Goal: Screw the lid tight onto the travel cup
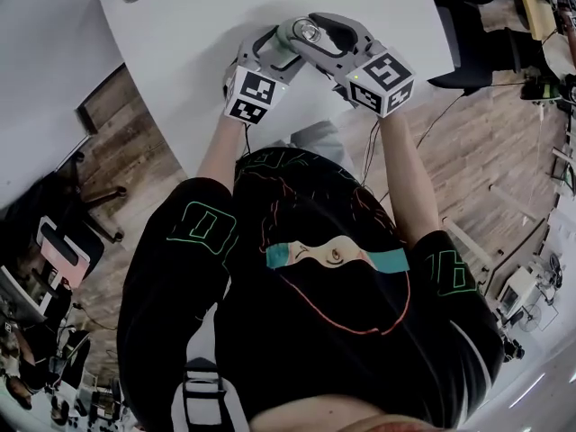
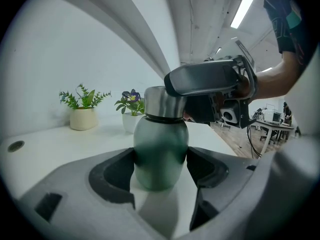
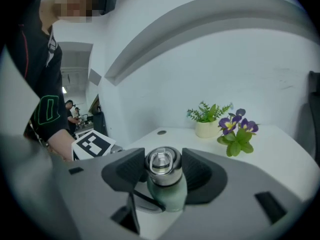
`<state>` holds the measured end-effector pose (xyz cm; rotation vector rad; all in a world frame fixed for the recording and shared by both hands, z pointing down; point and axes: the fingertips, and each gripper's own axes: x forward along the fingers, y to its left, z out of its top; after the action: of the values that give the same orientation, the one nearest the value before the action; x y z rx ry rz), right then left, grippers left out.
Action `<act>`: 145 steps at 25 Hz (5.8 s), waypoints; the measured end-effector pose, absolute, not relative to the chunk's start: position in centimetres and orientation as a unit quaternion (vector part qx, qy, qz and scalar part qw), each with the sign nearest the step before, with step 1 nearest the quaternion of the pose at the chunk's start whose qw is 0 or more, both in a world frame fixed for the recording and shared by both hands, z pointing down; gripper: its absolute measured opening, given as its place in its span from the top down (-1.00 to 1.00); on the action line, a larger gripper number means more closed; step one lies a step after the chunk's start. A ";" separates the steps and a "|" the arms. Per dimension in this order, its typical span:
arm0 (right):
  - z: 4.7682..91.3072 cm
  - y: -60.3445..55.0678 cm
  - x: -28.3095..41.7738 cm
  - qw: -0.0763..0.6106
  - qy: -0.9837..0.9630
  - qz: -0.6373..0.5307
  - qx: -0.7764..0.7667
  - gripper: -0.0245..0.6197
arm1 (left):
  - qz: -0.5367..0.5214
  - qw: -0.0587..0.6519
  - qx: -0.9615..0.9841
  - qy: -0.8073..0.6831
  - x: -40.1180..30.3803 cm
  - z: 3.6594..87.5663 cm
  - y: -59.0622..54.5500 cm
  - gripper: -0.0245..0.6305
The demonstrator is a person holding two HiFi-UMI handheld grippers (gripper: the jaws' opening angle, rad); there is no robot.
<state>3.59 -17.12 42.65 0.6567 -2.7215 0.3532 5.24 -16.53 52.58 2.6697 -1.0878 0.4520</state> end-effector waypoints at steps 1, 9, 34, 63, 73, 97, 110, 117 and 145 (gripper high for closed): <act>42.6 -17.2 3.7 0.153 -0.949 0.127 0.244 0.19 | 0.154 0.112 0.909 -0.370 5.3 52.6 -16.6 -0.11; 42.7 -17.5 4.3 0.105 -0.906 0.145 0.385 0.20 | 0.154 0.110 0.909 -0.372 5.3 52.5 -16.7 -0.11; 43.1 -16.3 4.1 0.231 -0.952 0.060 0.190 0.00 | 0.156 0.116 0.910 -0.365 6.3 53.3 -16.6 -0.11; 42.5 -17.3 4.0 0.165 -0.884 0.098 0.427 0.19 | 0.157 0.110 0.909 -0.370 5.3 52.5 -16.6 -0.11; 42.7 -17.1 3.6 0.175 -0.909 0.080 0.369 0.14 | 0.157 0.112 0.909 -0.368 5.2 52.8 -16.5 -0.11; 42.7 -16.2 2.8 0.264 -0.960 0.036 0.090 0.15 | 0.156 0.114 0.911 -0.365 5.2 53.0 -16.3 -0.11; 42.2 -16.7 3.1 0.189 -0.932 0.063 0.303 0.15 | 0.157 0.112 0.910 -0.367 4.9 52.8 -16.2 -0.11; 42.0 -16.9 3.6 0.157 -0.893 0.076 0.414 0.15 | 0.157 0.112 0.909 -0.368 5.2 52.7 -16.3 -0.11; 42.3 -16.6 2.7 0.248 -0.961 0.061 0.104 0.02 | 0.156 0.113 0.910 -0.366 5.2 53.0 -16.2 -0.11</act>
<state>2.70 -16.64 42.26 0.2837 -2.6200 0.1658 5.23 -16.16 53.05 2.6699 -1.0746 0.4590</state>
